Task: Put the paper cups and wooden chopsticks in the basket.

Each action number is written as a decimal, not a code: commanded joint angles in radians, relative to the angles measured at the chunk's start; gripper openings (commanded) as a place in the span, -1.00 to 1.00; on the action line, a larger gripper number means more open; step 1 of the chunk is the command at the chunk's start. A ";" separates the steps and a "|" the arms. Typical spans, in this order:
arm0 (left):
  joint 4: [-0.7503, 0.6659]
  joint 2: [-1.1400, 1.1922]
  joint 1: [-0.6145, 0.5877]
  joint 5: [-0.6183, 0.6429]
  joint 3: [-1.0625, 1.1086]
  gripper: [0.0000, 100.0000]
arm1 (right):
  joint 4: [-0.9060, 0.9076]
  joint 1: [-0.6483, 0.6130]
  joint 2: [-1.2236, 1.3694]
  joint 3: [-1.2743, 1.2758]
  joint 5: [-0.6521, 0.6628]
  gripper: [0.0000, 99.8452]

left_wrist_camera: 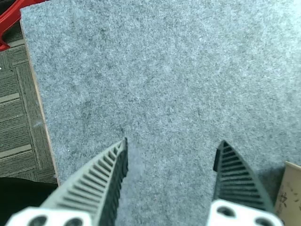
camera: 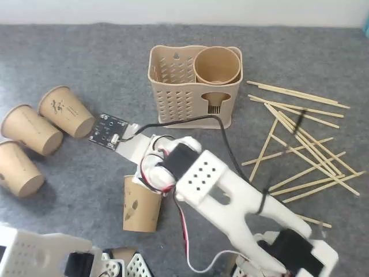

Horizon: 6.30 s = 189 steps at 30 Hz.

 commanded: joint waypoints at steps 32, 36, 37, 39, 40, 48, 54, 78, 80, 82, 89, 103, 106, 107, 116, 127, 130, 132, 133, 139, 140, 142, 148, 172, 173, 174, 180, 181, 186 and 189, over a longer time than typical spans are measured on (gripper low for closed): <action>-0.025 -0.011 0.032 -0.008 0.005 -0.43 | 0.160 -0.199 0.395 -0.117 0.382 -0.90; -0.025 -0.011 0.032 -0.008 0.005 -0.43 | 0.163 -0.193 0.395 -0.117 0.384 -0.97; -0.025 -0.011 0.032 -0.008 0.005 -0.43 | 0.171 -0.193 0.395 -0.117 0.387 -0.98; -0.025 -0.011 0.034 -0.008 0.005 -0.43 | 0.185 -0.193 0.392 -0.118 0.393 -0.98; -0.023 -0.011 0.034 -0.008 0.005 -0.43 | 0.188 -0.191 0.381 -0.123 0.390 -0.98; -0.018 -0.011 0.044 -0.008 0.005 -0.43 | 0.189 -0.082 0.131 -0.115 0.298 -0.98; -0.018 -0.014 0.044 -0.005 0.005 -0.43 | 0.189 -0.067 -0.136 -0.023 0.295 -0.98; -0.017 -0.012 0.060 -0.005 0.008 -0.43 | -0.213 0.239 -0.245 0.238 0.074 -0.98; -0.003 -0.012 0.060 -0.008 0.008 -0.43 | -0.302 0.288 -0.185 0.273 0.069 -0.98; 0.025 -0.014 0.071 -0.009 0.008 -0.43 | -0.338 0.306 -0.125 0.282 0.068 -0.98; 0.081 -0.021 0.114 -0.031 0.004 -0.43 | -0.041 0.120 -0.239 0.203 -0.009 -0.98; 0.081 -0.021 0.135 -0.031 0.004 -0.43 | -0.257 -0.363 -0.558 0.723 -0.015 -0.98; 0.081 -0.021 0.135 -0.031 0.004 -0.43 | -0.298 -0.363 -0.556 0.761 -0.018 -0.98; 0.081 -0.021 0.135 -0.031 0.004 -0.43 | -0.300 -0.363 -0.556 0.764 -0.015 -0.98; 0.083 -0.020 0.135 -0.031 0.004 -0.43 | -0.510 -0.246 -0.392 0.793 -0.002 -0.98; 0.081 -0.012 0.133 -0.031 0.005 -0.43 | -0.851 -0.127 -0.110 0.677 0.055 -0.98; 0.081 -0.011 0.133 -0.031 0.005 -0.43 | -0.990 -0.108 -0.022 0.647 0.058 -0.98; 0.081 -0.011 0.133 -0.031 0.007 -0.43 | -1.075 -0.099 0.028 0.624 0.063 -0.98; 0.081 -0.011 0.133 -0.031 0.007 -0.43 | -1.112 -0.094 0.047 0.615 0.063 -0.98; 0.081 -0.011 0.135 -0.031 0.010 -0.43 | -1.063 -0.094 -0.044 0.594 0.057 -0.98; 0.081 -0.011 0.135 -0.031 0.010 -0.43 | -1.012 -0.094 -0.091 0.594 0.057 -0.98; 0.081 -0.011 0.135 -0.031 0.010 -0.43 | -0.912 -0.094 -0.206 0.594 0.055 -0.98; 0.089 -0.014 0.161 -0.031 0.010 -0.43 | -0.613 -0.065 -0.539 0.594 0.008 -0.97; 0.104 -0.012 0.158 -0.026 0.010 -0.43 | -0.590 0.252 -0.240 0.450 -0.402 -0.98; 0.104 -0.012 0.158 -0.026 0.010 -0.43 | -0.595 0.269 -0.239 0.450 -0.404 -0.99; 0.106 -0.012 0.160 -0.026 0.010 -0.43 | -0.595 0.288 -0.239 0.450 -0.408 -0.96; 0.109 -0.015 0.163 -0.026 0.010 -0.43 | -0.642 0.282 -0.202 0.499 -0.410 -0.98; 0.109 -0.015 0.163 -0.026 0.010 -0.43 | -0.662 0.269 -0.180 0.508 -0.410 -0.98; 0.109 -0.017 0.161 -0.026 0.010 -0.43 | -0.753 0.243 -0.042 0.509 -0.410 -0.98; 0.107 -0.015 0.158 -0.026 0.010 -0.43 | -0.782 0.234 0.012 0.506 -0.427 -0.98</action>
